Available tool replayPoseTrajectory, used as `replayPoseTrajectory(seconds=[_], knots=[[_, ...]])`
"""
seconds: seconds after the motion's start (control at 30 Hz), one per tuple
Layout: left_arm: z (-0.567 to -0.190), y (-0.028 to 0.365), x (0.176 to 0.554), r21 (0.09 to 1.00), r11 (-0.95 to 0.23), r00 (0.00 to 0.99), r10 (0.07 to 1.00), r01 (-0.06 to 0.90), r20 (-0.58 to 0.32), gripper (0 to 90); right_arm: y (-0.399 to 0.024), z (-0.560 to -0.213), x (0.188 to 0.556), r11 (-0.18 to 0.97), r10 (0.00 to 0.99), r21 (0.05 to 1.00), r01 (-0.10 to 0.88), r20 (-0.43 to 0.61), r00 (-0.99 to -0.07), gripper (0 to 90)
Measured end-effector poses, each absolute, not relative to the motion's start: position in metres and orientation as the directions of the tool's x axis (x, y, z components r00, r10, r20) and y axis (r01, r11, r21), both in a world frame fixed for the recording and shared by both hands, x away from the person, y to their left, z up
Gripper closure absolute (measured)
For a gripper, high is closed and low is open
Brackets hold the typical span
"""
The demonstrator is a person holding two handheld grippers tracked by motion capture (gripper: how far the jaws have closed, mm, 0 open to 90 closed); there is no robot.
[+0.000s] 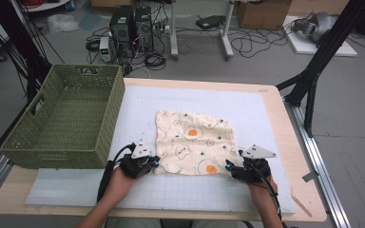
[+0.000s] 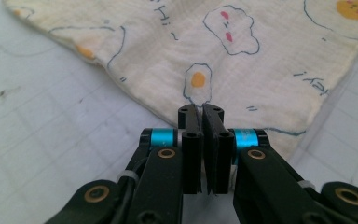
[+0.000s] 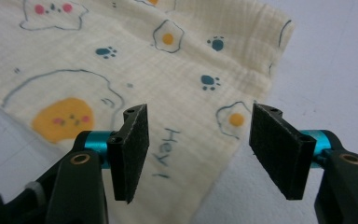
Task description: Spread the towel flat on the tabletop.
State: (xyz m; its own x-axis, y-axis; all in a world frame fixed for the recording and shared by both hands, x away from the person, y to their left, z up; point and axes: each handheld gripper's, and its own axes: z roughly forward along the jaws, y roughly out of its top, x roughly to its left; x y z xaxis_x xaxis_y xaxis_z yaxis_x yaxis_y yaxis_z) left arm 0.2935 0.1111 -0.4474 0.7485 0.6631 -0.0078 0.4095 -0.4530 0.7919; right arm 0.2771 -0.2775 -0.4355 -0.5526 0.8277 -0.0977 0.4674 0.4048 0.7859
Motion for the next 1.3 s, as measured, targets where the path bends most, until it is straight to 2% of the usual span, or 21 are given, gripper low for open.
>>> replayPoseTrajectory(seconds=[0.13, 0.23, 0.37, 0.43, 0.5, 0.57, 0.83, 0.87, 0.9, 0.93, 0.97, 1.07, 1.23, 1.3], knots=[[-0.444, 0.127, 0.285, 0.792, -0.442, 0.738, 0.674, 0.42, -0.015, 85.8, -0.268, -0.44, 0.278, 0.431, 0.806, 0.769, 0.473, -0.092, -0.585, 38.6], [-0.441, 0.133, 0.279, 0.789, -0.452, 0.747, 0.665, 0.416, -0.012, 85.8, -0.258, -0.443, 0.278, 0.458, 0.779, 0.753, 0.473, -0.084, -0.621, 43.8], [-0.443, 0.138, 0.274, 0.786, -0.454, 0.755, 0.655, 0.419, -0.024, 85.6, -0.252, -0.445, 0.277, 0.491, 0.74, 0.739, 0.461, -0.075, -0.668, 56.4], [-0.444, 0.138, 0.273, 0.78, -0.461, 0.761, 0.648, 0.423, -0.029, 85.4, -0.255, -0.444, 0.278, 0.48, 0.725, 0.731, 0.485, -0.019, -0.688, 69.7], [-0.445, 0.138, 0.272, 0.777, -0.464, 0.764, 0.644, 0.425, -0.034, 85.2, -0.255, -0.443, 0.276, 0.492, 0.71, 0.72, 0.489, -0.008, -0.704, 80.8], [-0.445, 0.138, 0.27, 0.777, -0.464, 0.767, 0.64, 0.426, -0.039, 85.1, -0.254, -0.441, 0.273, 0.515, 0.695, 0.708, 0.484, -0.013, -0.719, 88.0], [-0.441, 0.141, 0.265, 0.774, -0.465, 0.793, 0.605, 0.429, -0.075, 83.3, -0.266, -0.435, 0.251, 0.566, 0.646, 0.659, 0.495, 0.019, -0.763, 88.6], [-0.441, 0.14, 0.264, 0.773, -0.465, 0.788, 0.612, 0.43, -0.07, 80.2, -0.268, -0.434, 0.248, 0.573, 0.644, 0.653, 0.496, 0.016, -0.765, 88.6], [-0.44, 0.141, 0.265, 0.776, -0.457, 0.778, 0.625, 0.434, -0.067, 71.6, -0.27, -0.433, 0.246, 0.586, 0.643, 0.647, 0.488, -0.006, -0.766, 88.1], [-0.438, 0.142, 0.267, 0.782, -0.441, 0.766, 0.638, 0.44, -0.071, 63.7, -0.27, -0.432, 0.245, 0.588, 0.645, 0.646, 0.488, -0.01, -0.764, 84.6], [-0.437, 0.143, 0.268, 0.789, -0.424, 0.752, 0.655, 0.444, -0.071, 59.5, -0.272, -0.432, 0.244, 0.586, 0.644, 0.651, 0.482, -0.013, -0.765, 80.8], [-0.434, 0.146, 0.274, 0.81, -0.371, 0.717, 0.692, 0.454, -0.085, 52.7, -0.274, -0.432, 0.246, 0.54, 0.67, 0.684, 0.49, 0.002, -0.742, 67.8], [-0.438, 0.145, 0.289, 0.819, -0.305, 0.67, 0.732, 0.485, -0.124, 51.3, -0.271, -0.428, 0.252, 0.483, 0.725, 0.727, 0.488, -0.02, -0.688, 55.4], [-0.44, 0.141, 0.296, 0.813, -0.305, 0.659, 0.742, 0.495, -0.123, 51.5, -0.27, -0.428, 0.255, 0.476, 0.747, 0.73, 0.491, -0.04, -0.664, 53.9]])
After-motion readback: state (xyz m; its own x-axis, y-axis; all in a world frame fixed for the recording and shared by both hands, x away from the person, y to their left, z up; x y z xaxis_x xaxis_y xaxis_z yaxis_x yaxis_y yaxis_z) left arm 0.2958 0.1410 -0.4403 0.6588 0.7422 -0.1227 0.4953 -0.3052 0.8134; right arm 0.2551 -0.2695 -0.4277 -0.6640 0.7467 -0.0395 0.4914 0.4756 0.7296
